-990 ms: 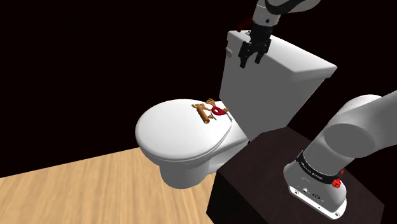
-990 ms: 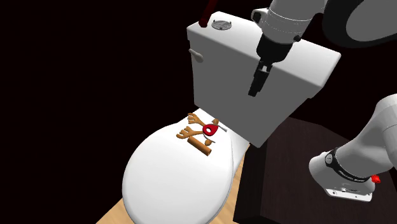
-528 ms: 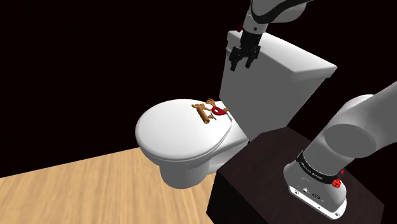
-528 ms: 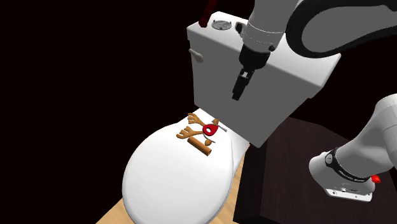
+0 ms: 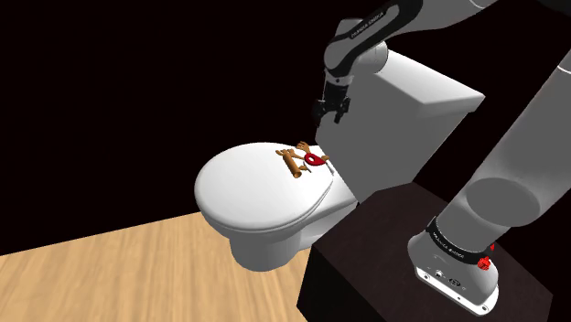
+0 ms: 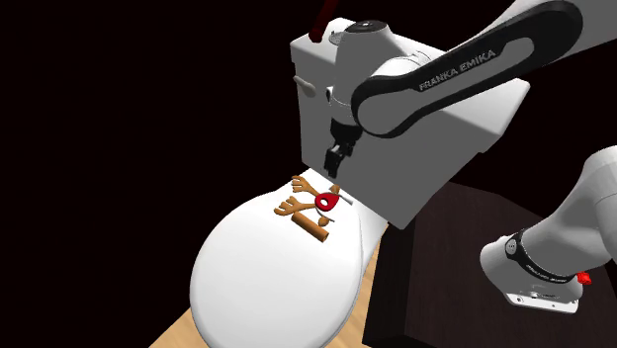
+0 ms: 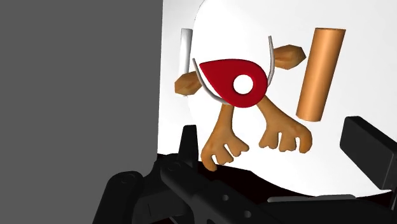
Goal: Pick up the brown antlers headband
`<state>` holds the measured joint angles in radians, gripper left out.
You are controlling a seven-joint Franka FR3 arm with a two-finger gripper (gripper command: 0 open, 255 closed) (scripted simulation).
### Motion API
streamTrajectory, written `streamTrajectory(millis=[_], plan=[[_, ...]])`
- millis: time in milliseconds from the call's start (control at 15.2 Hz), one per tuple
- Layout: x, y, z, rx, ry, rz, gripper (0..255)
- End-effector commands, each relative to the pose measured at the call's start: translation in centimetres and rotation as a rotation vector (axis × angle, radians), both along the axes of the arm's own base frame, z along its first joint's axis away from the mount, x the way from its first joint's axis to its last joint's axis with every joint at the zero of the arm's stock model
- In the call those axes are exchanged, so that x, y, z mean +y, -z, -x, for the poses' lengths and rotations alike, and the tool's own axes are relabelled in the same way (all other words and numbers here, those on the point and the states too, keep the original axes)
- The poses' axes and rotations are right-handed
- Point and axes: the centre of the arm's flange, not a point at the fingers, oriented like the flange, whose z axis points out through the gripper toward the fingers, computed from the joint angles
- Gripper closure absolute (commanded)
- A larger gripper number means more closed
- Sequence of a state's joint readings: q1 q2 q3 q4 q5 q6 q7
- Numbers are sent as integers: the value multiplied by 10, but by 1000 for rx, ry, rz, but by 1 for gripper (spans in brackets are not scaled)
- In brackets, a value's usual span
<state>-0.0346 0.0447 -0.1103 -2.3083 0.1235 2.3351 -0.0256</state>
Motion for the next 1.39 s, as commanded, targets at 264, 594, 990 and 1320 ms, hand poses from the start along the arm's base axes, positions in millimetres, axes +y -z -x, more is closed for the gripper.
streamTrajectory(millis=[264, 594, 990, 1320], plan=[[-12, 71, -39, 32, 51, -32, 0], [-21, 131, -71, 55, 89, -59, 0], [-26, 175, -85, 66, 106, -71, 0], [-26, 199, -85, 66, 106, -71, 0]])
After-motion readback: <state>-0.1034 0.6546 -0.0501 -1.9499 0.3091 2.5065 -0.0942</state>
